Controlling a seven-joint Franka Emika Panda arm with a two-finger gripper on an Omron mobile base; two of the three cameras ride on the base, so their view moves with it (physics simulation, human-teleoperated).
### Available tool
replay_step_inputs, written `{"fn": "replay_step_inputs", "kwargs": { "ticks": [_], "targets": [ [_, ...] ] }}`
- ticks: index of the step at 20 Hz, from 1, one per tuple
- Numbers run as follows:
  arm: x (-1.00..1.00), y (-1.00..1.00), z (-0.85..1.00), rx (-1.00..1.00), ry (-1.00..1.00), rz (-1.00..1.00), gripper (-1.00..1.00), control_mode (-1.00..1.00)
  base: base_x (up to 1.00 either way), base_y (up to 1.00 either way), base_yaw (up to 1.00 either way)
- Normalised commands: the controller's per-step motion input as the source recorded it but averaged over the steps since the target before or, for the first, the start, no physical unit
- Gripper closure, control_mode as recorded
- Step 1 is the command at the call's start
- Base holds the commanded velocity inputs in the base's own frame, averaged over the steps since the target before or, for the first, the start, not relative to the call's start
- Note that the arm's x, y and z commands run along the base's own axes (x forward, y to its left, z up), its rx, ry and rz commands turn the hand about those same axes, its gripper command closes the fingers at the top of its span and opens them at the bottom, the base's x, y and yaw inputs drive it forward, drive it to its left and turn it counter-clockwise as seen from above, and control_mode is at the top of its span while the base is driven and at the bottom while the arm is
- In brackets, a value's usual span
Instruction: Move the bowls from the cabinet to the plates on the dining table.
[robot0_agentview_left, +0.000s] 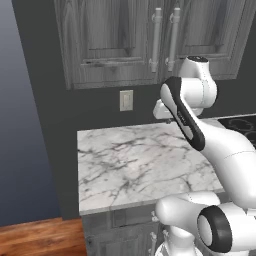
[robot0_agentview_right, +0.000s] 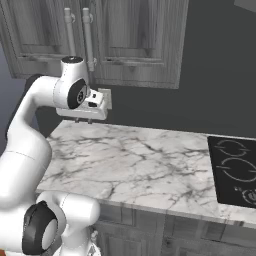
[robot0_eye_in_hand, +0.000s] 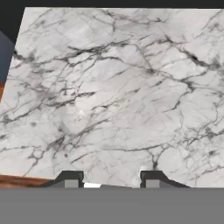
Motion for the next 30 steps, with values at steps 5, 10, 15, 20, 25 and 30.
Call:
{"fn": "replay_step_inputs", "kwargs": {
  "ticks": [5, 10, 15, 20, 25, 30],
  "targets": [
    [-0.08, 0.05, 0.01, -0.02, -0.04, 0.00, -1.00, -1.00, 0.00, 0.00, 0.00],
    [-0.11, 0.09, 0.16, -0.05, -0.08, 0.00, -1.00, -1.00, 0.00, 0.00, 0.00],
    [-0.11, 0.06, 0.21, -0.05, -0.08, 0.00, -1.00, -1.00, 0.00, 0.00, 0.00],
    [-0.09, 0.05, 0.24, -0.05, -0.09, 0.00, -1.00, -1.00, 0.00, 0.00, 0.00],
    [-0.08, 0.06, 0.22, -0.03, -0.11, 0.01, -1.00, -1.00, 0.00, 0.00, 0.00],
    [-0.06, 0.01, 0.27, -0.03, -0.11, 0.01, -1.00, -1.00, 0.00, 0.00, 0.00]
  ]
}}
